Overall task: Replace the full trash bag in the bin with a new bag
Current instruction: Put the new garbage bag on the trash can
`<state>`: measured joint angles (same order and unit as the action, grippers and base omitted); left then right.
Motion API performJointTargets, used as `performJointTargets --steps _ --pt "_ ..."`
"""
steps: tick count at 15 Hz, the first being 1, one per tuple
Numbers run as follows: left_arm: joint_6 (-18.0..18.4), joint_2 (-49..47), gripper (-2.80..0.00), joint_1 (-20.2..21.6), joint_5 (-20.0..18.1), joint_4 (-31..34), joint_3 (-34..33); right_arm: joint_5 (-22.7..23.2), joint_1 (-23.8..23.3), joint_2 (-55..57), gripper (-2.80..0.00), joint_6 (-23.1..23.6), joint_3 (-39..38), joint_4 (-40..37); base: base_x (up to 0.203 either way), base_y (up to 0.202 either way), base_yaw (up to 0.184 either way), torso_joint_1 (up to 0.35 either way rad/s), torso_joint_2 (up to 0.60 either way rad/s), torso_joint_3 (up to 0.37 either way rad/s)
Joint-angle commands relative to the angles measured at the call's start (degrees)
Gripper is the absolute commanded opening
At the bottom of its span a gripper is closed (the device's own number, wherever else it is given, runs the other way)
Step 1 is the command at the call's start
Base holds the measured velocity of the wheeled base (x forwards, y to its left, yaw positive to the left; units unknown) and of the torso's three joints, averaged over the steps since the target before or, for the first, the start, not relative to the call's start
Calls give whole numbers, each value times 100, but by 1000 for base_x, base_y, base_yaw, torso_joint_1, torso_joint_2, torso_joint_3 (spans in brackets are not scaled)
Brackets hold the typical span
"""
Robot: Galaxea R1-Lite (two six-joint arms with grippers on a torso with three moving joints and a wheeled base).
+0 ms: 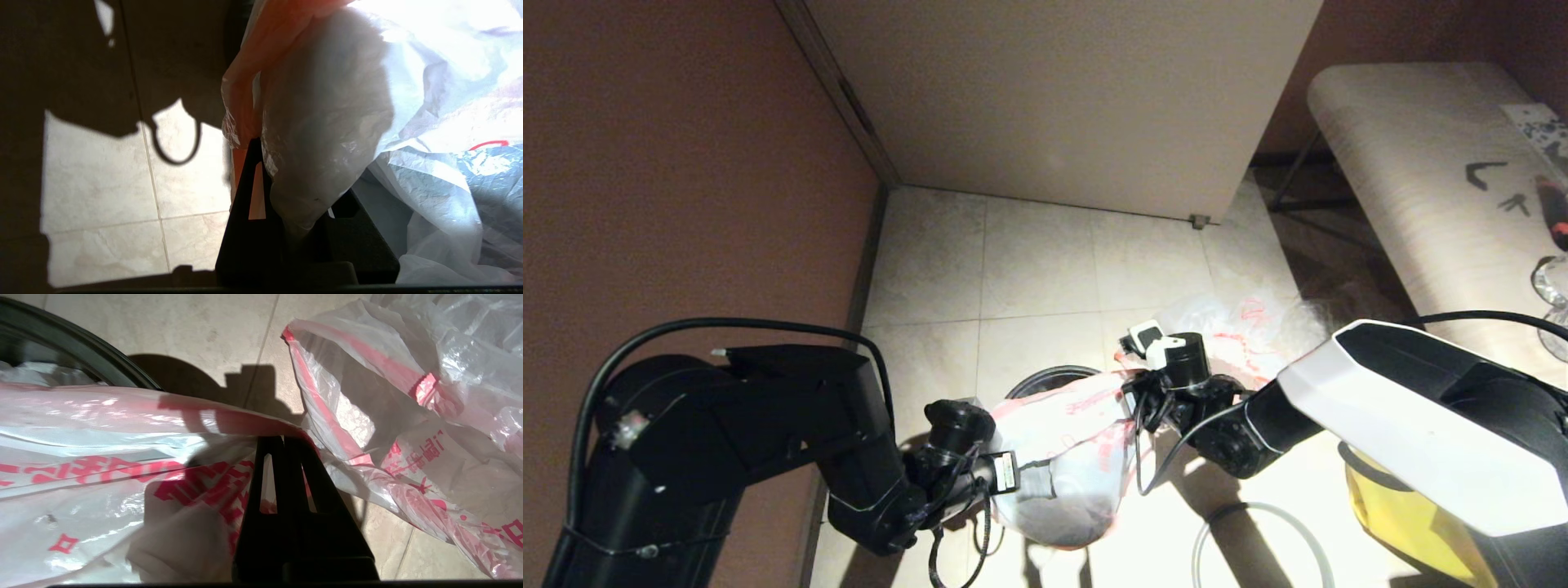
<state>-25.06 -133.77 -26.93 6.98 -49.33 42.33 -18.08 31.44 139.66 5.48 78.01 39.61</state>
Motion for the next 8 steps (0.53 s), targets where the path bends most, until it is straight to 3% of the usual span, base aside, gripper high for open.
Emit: performJointTargets --steps 1,5,8 --pt "10 -55 -280 -14 -3 -60 -76 -3 97 -57 -280 22 10 36 0 0 0 0 0 0" --pt "19 -97 -280 -47 14 -51 -46 6 434 -752 -280 -11 -907 64 0 0 0 0 0 0" --pt "10 -62 -280 -49 5 -64 -64 6 1013 -1015 -280 -80 -1561 485 0 0 0 0 0 0"
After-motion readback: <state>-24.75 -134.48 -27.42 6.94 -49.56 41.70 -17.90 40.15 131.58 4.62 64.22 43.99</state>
